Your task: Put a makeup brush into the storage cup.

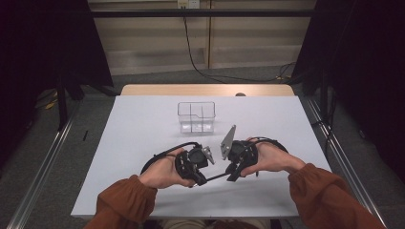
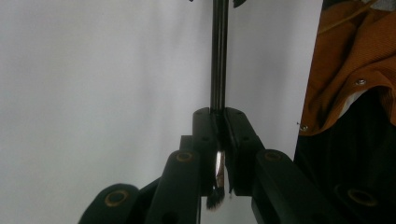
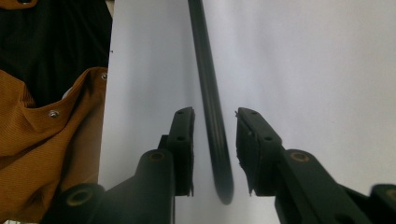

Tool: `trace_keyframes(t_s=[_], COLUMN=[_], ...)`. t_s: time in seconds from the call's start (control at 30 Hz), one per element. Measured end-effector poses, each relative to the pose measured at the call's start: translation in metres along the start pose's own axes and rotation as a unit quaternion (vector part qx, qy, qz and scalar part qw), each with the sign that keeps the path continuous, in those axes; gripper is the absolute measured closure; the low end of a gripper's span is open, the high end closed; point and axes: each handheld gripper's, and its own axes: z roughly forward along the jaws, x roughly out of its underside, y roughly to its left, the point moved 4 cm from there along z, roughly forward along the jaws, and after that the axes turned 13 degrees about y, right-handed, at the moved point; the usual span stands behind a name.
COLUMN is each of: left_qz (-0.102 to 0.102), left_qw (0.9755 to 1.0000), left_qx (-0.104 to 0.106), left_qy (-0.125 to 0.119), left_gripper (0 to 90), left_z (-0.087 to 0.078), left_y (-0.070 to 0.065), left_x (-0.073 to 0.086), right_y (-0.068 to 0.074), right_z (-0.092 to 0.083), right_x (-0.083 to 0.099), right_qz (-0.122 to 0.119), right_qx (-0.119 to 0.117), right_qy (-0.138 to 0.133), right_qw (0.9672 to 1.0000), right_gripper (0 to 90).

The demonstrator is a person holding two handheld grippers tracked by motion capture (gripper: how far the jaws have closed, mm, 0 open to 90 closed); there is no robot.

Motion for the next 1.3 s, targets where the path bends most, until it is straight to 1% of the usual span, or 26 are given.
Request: trace_keyframes(t_s=[0.03,0.07,0.13,0.23,0.37,0.4,0.5,0.6,0.63,0.67,0.7,0.73,0.77,0.83,0.87,0.9,0.93,0.97,1.0,1.03,1.07,1.1,1.13,1.2,1.27,1.3], left_qz=[-0.003,0.0,-0.005,0.0,0.0,0.002,0.005,0.005,0.006,0.003,0.005,0.005,0.001,-0.001,-0.003,-0.001,-0.003,-0.007,-0.01,-0.008,-0.011,-0.015,-0.017,-0.024,-0.036,-0.035], left_qw=[1.0,1.0,1.0,1.0,1.0,1.0,1.0,1.0,1.0,1.0,1.0,0.9999,0.9999,0.9997,0.9994,0.9993,0.999,0.9986,0.9981,0.9978,0.9975,0.9972,0.9968,0.9955,0.9933,0.9932], left_qx=[0.002,0.0,0.004,0.004,-0.003,0.0,-0.002,-0.001,-0.002,-0.001,0.0,0.004,0.006,0.008,0.007,0.004,0.003,0.005,0.006,0.007,0.001,-0.003,-0.005,-0.013,-0.02,-0.02], left_qy=[0.0,0.004,-0.001,0.006,-0.001,0.001,0.002,0.002,0.001,-0.007,-0.008,-0.009,-0.016,-0.025,-0.033,-0.038,-0.044,-0.053,-0.06,-0.065,-0.07,-0.074,-0.078,-0.091,-0.108,-0.109], left_gripper=[83.9,83.9,83.9,83.9,83.8,83.8,83.5,83.2,83.0,83.0,82.8,82.6,82.3,81.6,79.9,77.7,76.5,75.0,72.8,71.8,70.2,66.3,62.8,56.2,48.7,44.8], left_z=[0.001,0.001,0.002,0.003,0.003,0.002,0.003,0.004,0.004,0.005,0.005,0.005,0.005,0.004,0.003,0.002,0.001,0.0,0.0,-0.001,-0.001,-0.002,-0.002,-0.003,-0.005,-0.005], left_y=[0.0,0.0,0.0,0.001,0.001,0.002,0.003,0.004,0.004,0.004,0.005,0.006,0.006,0.007,0.008,0.009,0.009,0.01,0.01,0.011,0.012,0.012,0.013,0.015,0.015,0.016], left_x=[0.0,0.0,0.0,0.0,0.0,0.0,0.0,0.0,0.0,0.0,0.001,0.001,0.002,0.002,0.003,0.003,0.004,0.004,0.005,0.005,0.006,0.006,0.007,0.008,0.01,0.011], right_y=[0.0,-0.001,0.0,-0.001,0.0,-0.001,0.0,0.0,-0.001,-0.001,-0.001,-0.001,-0.001,-0.001,-0.002,-0.002,-0.003,-0.003,-0.003,-0.003,-0.002,-0.002,-0.003,-0.003,-0.004,-0.004], right_z=[0.0,0.0,0.0,0.001,0.001,0.001,0.002,0.003,0.003,0.003,0.003,0.002,0.002,0.002,0.002,0.002,0.002,0.001,0.001,0.0,0.0,0.0,0.0,-0.002,-0.001,-0.001], right_x=[0.0,-0.001,-0.001,-0.001,-0.001,-0.001,-0.001,0.0,0.0,0.0,0.0,0.001,0.001,0.002,0.002,0.003,0.003,0.004,0.004,0.005,0.006,0.006,0.006,0.007,0.008,0.009], right_qz=[-0.002,-0.007,-0.007,-0.01,-0.015,-0.024,-0.029,-0.026,-0.031,-0.028,-0.031,-0.025,-0.026,-0.026,-0.027,-0.023,-0.025,-0.021,-0.021,-0.022,-0.017,-0.013,-0.016,-0.007,-0.007,-0.006], right_qx=[0.001,0.002,-0.003,-0.003,-0.002,0.001,-0.001,-0.005,-0.005,-0.007,-0.006,-0.007,-0.009,-0.009,-0.007,-0.008,-0.008,-0.008,-0.007,-0.013,-0.014,-0.012,-0.011,-0.014,-0.011,-0.015], right_qy=[-0.002,-0.004,-0.003,-0.005,-0.006,-0.012,-0.01,-0.008,-0.013,-0.011,-0.014,-0.012,-0.013,-0.016,-0.019,-0.025,-0.026,-0.025,-0.031,-0.03,-0.027,-0.028,-0.033,-0.039,-0.042,-0.042], right_qw=[1.0,1.0,1.0,0.9999,0.9999,0.9996,0.9995,0.9996,0.9994,0.9995,0.9994,0.9996,0.9995,0.9995,0.9994,0.9994,0.9993,0.9994,0.9993,0.9992,0.9994,0.9995,0.9993,0.9991,0.999,0.999], right_gripper=[70.8,72.8,75.0,80.8,82.4,82.7,83.5,83.7,83.7,83.8,83.8,83.9,83.9,83.9,83.9,83.9,83.9,83.9,83.9,83.9,83.8,83.9,83.9,83.9,83.9,83.8])
